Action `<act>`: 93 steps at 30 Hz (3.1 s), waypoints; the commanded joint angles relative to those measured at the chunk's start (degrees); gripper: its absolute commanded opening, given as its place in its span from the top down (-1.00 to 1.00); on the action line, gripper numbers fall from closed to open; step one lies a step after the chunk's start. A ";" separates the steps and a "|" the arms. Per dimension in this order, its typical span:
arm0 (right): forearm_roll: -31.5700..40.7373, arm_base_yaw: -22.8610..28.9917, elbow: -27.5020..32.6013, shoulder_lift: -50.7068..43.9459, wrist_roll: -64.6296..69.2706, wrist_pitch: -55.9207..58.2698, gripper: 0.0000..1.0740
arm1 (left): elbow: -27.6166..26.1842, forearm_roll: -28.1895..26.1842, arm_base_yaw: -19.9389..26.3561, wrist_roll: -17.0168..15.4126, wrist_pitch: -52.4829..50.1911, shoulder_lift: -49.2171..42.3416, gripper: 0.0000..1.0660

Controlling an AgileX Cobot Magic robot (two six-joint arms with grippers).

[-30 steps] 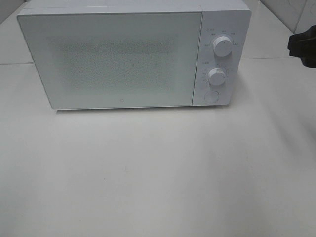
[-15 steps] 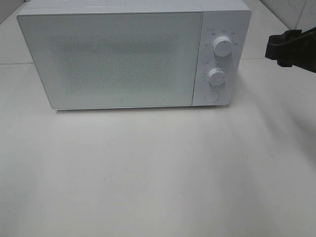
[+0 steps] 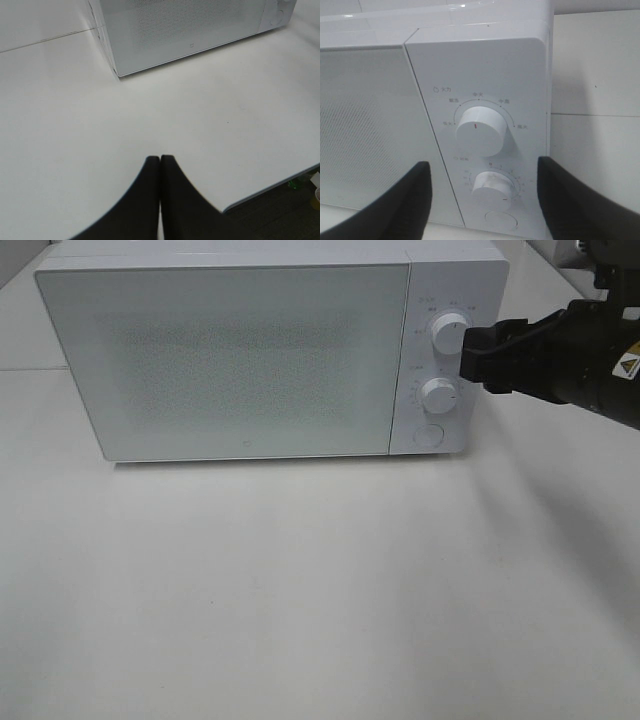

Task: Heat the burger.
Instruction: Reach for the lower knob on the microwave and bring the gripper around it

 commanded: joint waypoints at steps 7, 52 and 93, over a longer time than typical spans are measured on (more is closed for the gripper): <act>10.31 4.87 -0.46 6.47 -10.77 -8.59 -0.10 | 0.11 -0.40 0.34 0.11 -0.92 -1.20 0.99; 16.50 8.54 -4.30 28.76 -11.86 -34.26 -0.10 | 0.11 -0.40 0.34 0.11 -0.92 -1.20 0.99; 19.42 8.48 -8.42 34.66 -11.69 -35.07 0.07 | 0.11 -0.40 0.34 0.11 -0.92 -1.20 0.99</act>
